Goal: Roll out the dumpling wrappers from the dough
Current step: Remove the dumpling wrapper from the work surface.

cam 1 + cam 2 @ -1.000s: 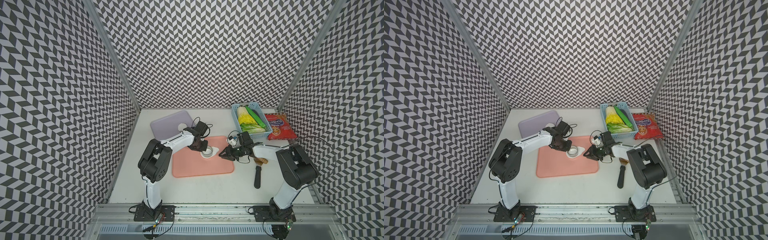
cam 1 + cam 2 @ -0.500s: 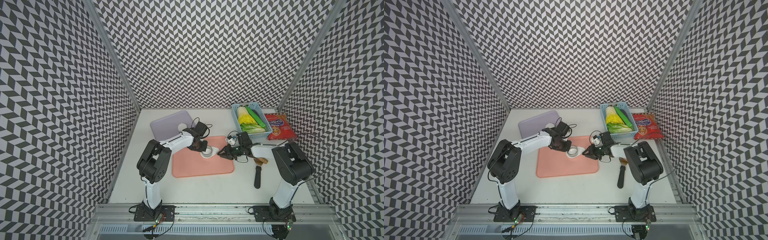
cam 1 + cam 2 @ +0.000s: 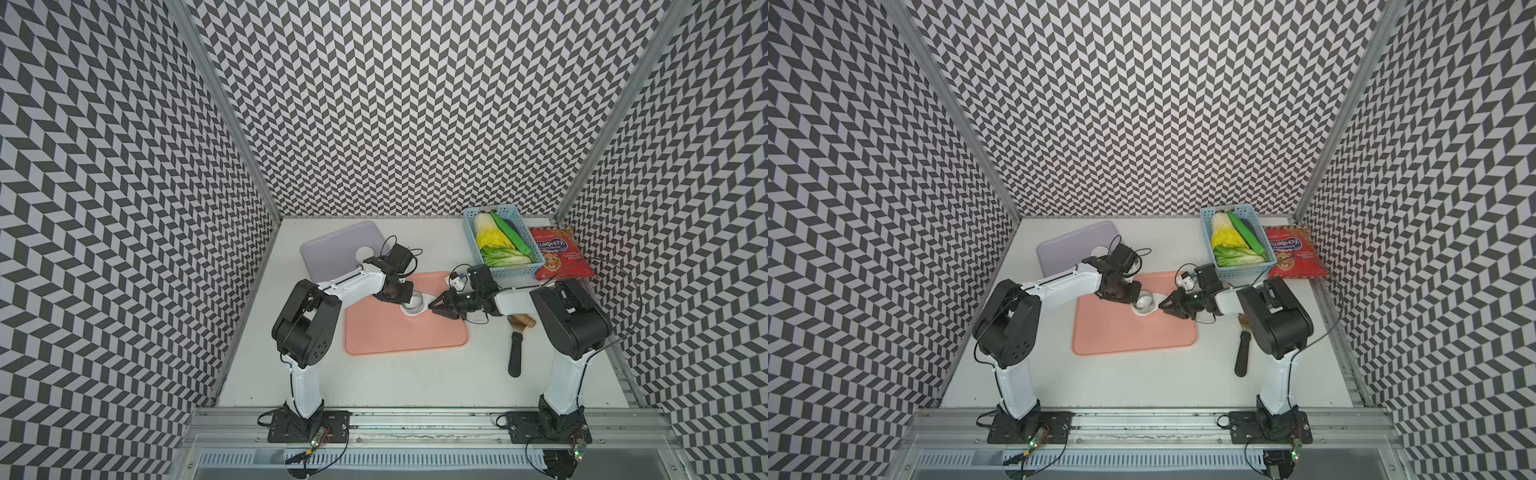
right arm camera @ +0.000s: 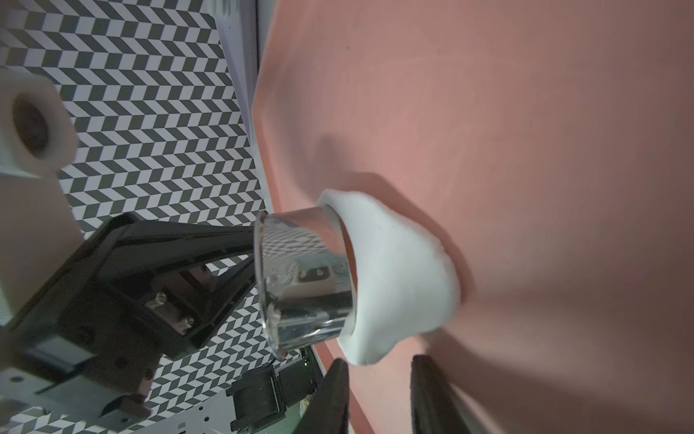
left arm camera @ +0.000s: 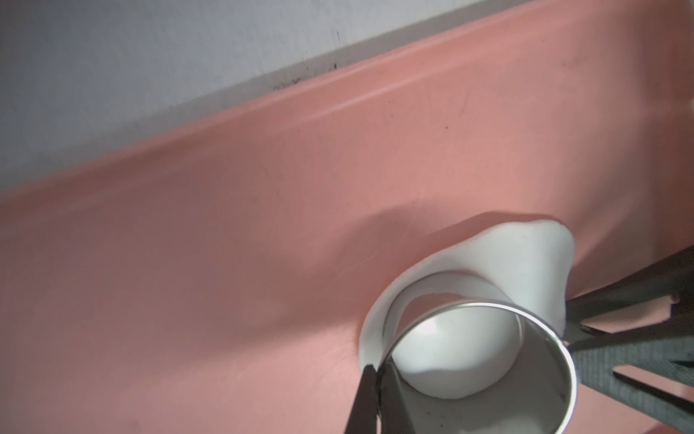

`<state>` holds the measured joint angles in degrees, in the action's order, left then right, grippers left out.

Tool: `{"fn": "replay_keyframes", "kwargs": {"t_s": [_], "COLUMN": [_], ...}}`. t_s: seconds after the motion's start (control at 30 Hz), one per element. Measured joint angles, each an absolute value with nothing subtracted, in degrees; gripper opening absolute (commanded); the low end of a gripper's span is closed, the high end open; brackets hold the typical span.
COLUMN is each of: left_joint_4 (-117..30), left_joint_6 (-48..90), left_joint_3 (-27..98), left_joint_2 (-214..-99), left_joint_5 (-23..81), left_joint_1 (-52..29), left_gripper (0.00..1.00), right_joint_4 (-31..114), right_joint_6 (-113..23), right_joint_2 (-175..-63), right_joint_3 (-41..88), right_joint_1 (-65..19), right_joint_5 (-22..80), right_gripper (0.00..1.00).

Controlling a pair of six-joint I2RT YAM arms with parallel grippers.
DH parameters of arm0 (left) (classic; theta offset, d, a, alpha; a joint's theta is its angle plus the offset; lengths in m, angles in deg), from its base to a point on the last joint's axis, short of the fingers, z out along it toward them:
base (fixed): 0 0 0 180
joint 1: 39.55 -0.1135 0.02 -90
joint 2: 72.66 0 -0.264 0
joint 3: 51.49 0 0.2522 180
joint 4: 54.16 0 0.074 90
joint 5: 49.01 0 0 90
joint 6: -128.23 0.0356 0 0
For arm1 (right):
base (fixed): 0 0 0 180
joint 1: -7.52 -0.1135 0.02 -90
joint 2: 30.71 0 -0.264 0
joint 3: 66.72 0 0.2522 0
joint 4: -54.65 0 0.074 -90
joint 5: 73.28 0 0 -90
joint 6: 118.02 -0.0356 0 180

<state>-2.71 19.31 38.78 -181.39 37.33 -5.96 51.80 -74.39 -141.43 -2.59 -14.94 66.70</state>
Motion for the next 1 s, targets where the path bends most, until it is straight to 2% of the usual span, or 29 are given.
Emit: {"fn": "replay_keyframes", "kwargs": {"t_s": [1.0], "left_joint_4": [0.5], "left_joint_6": [19.4], "left_joint_3": [42.0], "left_joint_2": [-182.9], "left_joint_5": [37.6], "left_joint_1": [-5.8], "left_gripper": [0.00], "right_joint_4": [71.8], "right_joint_6": [-88.6], "right_joint_2": [-147.1], "right_joint_3": [-3.4], "right_joint_1": [-15.4], "right_joint_5": [66.0], "right_gripper": [0.23]}}
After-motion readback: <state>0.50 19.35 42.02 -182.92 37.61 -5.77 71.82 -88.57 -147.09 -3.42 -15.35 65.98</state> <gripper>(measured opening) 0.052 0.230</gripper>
